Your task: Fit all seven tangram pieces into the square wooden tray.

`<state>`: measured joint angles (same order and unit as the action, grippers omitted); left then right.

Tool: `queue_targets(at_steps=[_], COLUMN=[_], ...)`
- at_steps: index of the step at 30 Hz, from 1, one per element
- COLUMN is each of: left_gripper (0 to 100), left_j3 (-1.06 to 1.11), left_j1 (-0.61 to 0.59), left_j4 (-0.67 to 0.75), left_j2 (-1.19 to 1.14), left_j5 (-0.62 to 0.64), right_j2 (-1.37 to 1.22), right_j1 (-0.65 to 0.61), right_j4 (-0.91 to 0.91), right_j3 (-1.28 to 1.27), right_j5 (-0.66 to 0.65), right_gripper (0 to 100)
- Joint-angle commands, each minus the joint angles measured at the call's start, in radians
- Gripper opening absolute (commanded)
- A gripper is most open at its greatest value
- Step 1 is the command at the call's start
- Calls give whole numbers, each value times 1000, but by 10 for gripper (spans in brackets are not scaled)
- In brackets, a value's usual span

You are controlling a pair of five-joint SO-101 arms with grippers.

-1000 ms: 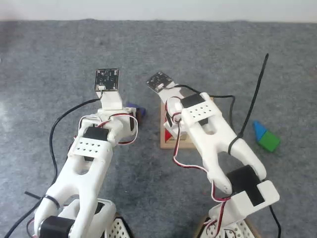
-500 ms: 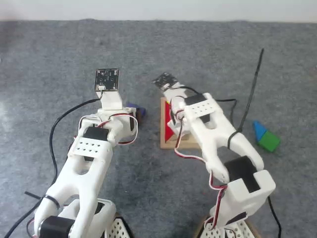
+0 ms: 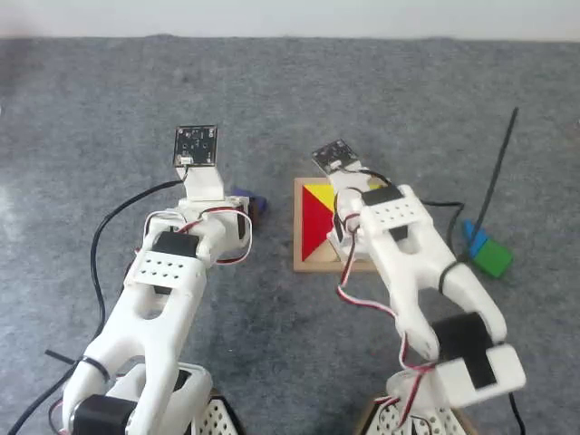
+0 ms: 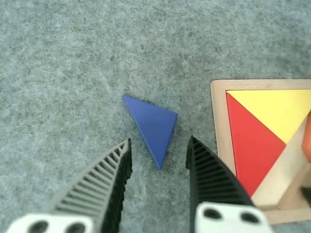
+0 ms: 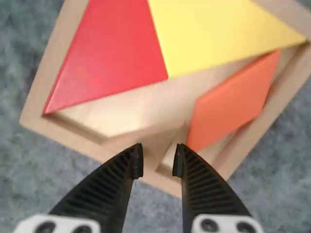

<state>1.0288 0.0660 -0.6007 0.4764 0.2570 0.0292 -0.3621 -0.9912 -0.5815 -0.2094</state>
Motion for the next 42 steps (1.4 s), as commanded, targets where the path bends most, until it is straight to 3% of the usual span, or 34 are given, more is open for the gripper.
queue_targets(at_steps=[1,10,22,30,36,42], left_gripper=[182,182,182,182,182,182], left_j3=[-13,-13,-13,-13,-15,-15], left_j1=[8,8,8,8,9,9], left_j4=[20,20,20,20,20,18], left_j2=[37,37,38,38,38,38], left_j5=[-12,-12,-12,-12,-12,-12], right_j2=[134,105,-58,-90,-16,-41], right_j1=[-15,-8,114,45,-104,-113], right_j4=[-5,-12,77,22,-5,-74], right_j3=[0,-5,68,104,103,100], right_j5=[8,-46,-91,-89,117,221], right_gripper=[117,119,119,117,119,120])
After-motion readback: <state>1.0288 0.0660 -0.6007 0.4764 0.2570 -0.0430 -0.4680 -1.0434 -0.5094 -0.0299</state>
